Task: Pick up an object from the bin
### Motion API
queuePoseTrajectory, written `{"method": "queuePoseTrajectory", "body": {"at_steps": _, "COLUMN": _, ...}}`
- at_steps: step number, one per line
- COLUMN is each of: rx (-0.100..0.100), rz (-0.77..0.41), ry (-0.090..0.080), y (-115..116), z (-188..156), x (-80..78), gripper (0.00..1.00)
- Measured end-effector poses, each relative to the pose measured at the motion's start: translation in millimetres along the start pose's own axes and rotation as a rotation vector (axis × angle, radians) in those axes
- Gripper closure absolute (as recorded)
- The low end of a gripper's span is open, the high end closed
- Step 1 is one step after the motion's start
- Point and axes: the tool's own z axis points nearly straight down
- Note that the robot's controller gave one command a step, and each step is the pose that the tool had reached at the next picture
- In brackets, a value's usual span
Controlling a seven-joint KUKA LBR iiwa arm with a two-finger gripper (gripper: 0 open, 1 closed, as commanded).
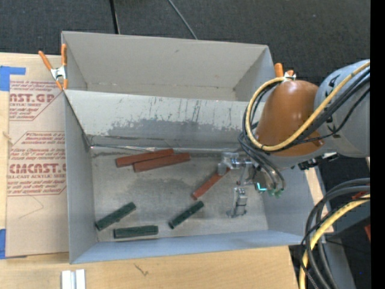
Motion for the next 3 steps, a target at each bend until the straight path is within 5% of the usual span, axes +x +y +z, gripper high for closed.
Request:
{"method": "queuePoseTrajectory", "body": {"at_steps": 1, "rx": 0.001, "rz": 0.0, "ry": -0.007, "y": 0.0, "z": -4.0, "x": -1.9, "gripper": 0.0}}
{"method": "queuePoseTrajectory", "body": {"at_steps": 2, "rx": -0.002, "rz": 0.188, "ry": -0.015, "y": 35.0, "z": 72.5, "x": -29.9, "gripper": 1.0}}
{"method": "queuePoseTrajectory", "body": {"at_steps": 3, "rx": 0.0, "rz": 0.188, "ry": -0.008, "y": 35.0, "z": 75.1, "x": -27.6, "gripper": 0.0}}
